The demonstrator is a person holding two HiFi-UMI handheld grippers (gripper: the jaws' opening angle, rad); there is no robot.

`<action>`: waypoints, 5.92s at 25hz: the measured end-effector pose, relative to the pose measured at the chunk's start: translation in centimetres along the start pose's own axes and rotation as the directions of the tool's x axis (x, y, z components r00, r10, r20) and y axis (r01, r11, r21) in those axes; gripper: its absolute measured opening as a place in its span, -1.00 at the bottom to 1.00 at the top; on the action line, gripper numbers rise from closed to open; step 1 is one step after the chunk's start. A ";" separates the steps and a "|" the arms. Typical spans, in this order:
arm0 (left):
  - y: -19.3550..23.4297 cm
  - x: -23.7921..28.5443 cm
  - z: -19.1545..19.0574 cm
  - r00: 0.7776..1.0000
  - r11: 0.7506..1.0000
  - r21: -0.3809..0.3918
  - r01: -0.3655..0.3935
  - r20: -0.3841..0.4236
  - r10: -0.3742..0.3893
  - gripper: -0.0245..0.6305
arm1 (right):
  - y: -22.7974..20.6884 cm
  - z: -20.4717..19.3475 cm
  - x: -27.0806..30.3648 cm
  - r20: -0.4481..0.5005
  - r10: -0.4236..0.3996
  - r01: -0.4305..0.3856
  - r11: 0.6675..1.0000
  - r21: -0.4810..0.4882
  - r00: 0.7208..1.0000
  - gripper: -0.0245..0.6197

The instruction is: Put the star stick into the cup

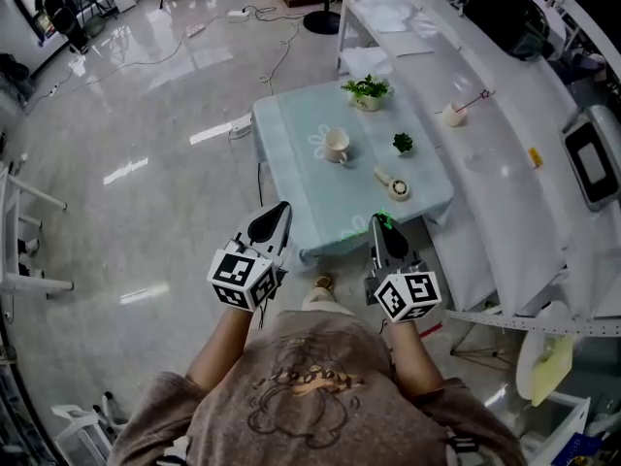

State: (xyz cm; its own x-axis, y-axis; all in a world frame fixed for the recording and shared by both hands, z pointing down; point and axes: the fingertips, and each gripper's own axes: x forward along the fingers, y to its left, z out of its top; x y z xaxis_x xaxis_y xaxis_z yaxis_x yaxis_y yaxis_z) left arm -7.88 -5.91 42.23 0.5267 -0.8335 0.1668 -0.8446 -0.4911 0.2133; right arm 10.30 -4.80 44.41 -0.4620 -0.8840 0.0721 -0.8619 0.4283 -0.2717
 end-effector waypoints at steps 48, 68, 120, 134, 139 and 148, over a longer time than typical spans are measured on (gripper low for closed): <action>11.8 19.8 1.7 0.991 0.996 -0.003 0.085 -0.103 -0.085 -0.87 | -14.0 4.7 28.1 0.064 -0.061 0.059 0.998 0.031 0.996 -0.87; 13.4 20.4 -0.9 0.977 0.997 -0.040 0.073 -0.197 -0.079 -0.87 | -18.9 -7.5 32.4 -0.057 -0.127 0.135 0.977 0.164 0.990 -0.87; 6.2 23.1 0.1 0.937 0.953 -0.058 0.296 -0.177 -0.302 -0.87 | -18.8 -1.0 19.9 -0.107 -0.204 0.209 0.977 0.043 0.973 -0.56; 6.9 22.3 3.0 0.960 0.965 -0.016 0.263 -0.092 -0.263 -0.87 | -12.0 4.0 14.2 -0.048 -0.181 0.176 0.980 -0.089 0.982 -0.73; 6.9 22.2 2.9 0.961 0.964 0.004 0.266 -0.079 -0.265 -0.87 | -11.4 4.2 13.3 -0.007 -0.200 0.199 0.975 -0.103 0.980 -0.82; 7.8 22.3 2.3 0.968 0.968 0.030 0.248 -0.052 -0.246 -0.87 | -12.5 1.6 12.8 -0.013 -0.237 0.235 0.968 -0.084 0.971 -0.92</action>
State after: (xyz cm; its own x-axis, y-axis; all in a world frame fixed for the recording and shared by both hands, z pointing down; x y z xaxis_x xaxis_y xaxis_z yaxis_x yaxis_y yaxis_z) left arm -3.00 -28.89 45.41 0.7225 -0.6728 0.1593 -0.6904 -0.6895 0.2189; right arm 15.53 -21.76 47.21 -0.2470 -0.9578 0.1468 -0.9609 0.2224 -0.1651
